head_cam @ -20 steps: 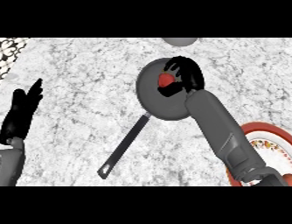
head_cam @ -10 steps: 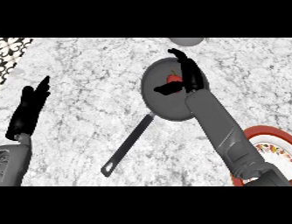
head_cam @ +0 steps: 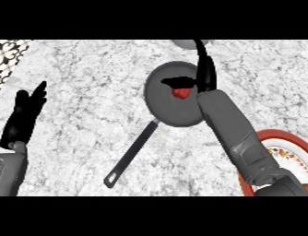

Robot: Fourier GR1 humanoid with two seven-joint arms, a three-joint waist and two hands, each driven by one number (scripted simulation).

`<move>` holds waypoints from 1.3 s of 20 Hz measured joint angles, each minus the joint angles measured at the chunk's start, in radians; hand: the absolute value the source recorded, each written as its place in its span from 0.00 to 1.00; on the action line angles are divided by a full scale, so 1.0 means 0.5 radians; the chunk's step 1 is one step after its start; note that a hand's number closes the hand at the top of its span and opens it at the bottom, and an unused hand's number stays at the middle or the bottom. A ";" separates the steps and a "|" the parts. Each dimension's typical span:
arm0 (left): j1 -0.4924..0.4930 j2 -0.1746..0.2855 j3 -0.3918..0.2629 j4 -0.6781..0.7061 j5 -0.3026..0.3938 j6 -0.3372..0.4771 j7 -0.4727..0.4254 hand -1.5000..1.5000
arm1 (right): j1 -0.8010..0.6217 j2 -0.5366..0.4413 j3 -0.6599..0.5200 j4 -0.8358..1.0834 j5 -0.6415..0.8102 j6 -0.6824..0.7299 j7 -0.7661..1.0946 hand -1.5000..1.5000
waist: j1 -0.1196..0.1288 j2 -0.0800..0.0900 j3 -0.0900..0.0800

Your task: Pick the bell pepper from the plate and place it in the pan

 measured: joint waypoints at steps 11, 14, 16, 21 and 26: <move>0.187 0.037 0.106 -0.059 0.034 0.024 -0.032 0.50 | 0.157 -0.288 -0.168 -0.108 -0.172 0.199 -0.089 0.00 | -0.182 -0.054 -0.005; 0.225 0.043 0.129 -0.067 0.031 0.040 -0.037 0.50 | 0.293 -0.416 -0.178 -0.230 -0.214 0.372 -0.091 0.00 | -0.216 -0.065 -0.005; 0.259 0.039 0.127 -0.102 0.031 0.037 -0.032 0.50 | 0.404 -0.508 -0.180 -0.321 -0.240 0.501 -0.096 0.00 | -0.229 -0.070 -0.006; 0.272 0.040 0.138 -0.119 0.033 0.032 -0.010 0.50 | 0.680 -0.713 -0.161 -0.622 -0.303 0.811 -0.031 0.00 | -0.248 -0.074 -0.006; 0.293 0.046 0.146 -0.168 0.037 0.016 0.012 0.50 | 0.960 -0.905 -0.170 -0.949 -0.379 1.065 0.063 0.00 | -0.245 -0.073 -0.007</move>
